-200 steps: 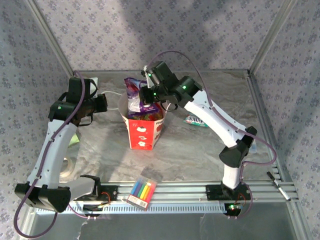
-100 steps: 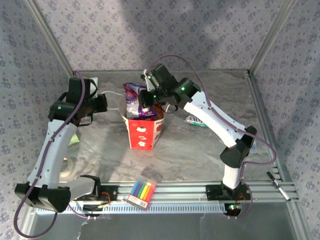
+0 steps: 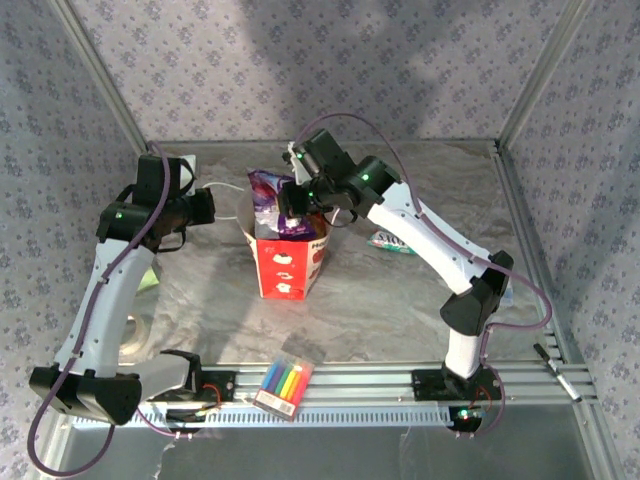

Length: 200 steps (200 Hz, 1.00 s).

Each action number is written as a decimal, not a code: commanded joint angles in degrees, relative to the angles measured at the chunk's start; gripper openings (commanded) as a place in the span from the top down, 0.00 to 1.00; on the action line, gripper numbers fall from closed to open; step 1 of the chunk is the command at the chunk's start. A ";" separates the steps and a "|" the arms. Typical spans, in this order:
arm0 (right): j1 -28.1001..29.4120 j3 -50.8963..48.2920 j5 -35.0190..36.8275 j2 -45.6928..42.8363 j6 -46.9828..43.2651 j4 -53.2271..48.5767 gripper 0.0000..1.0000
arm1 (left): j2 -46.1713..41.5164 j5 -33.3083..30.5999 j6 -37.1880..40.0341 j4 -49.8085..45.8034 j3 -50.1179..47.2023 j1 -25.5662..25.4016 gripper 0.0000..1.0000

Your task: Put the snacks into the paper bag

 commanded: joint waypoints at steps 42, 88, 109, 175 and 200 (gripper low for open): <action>-0.36 -0.31 -0.75 -1.50 -0.31 -1.20 0.54 | -0.67 0.66 -0.15 -0.34 0.72 0.56 0.91; -0.28 0.40 1.48 -2.76 -1.41 -1.66 0.52 | -0.67 0.76 -0.07 -0.42 0.76 0.53 0.91; -0.36 0.96 2.82 -4.19 -3.20 -1.87 0.51 | -0.71 0.64 -0.07 -0.42 0.72 0.56 0.91; -0.94 0.16 8.54 -10.69 -7.99 -3.13 0.47 | -0.56 0.54 -0.12 -0.36 0.64 0.54 0.91; -2.09 -2.06 10.21 -13.84 -8.30 -2.44 0.47 | -0.42 0.47 0.01 -0.36 0.72 0.51 0.91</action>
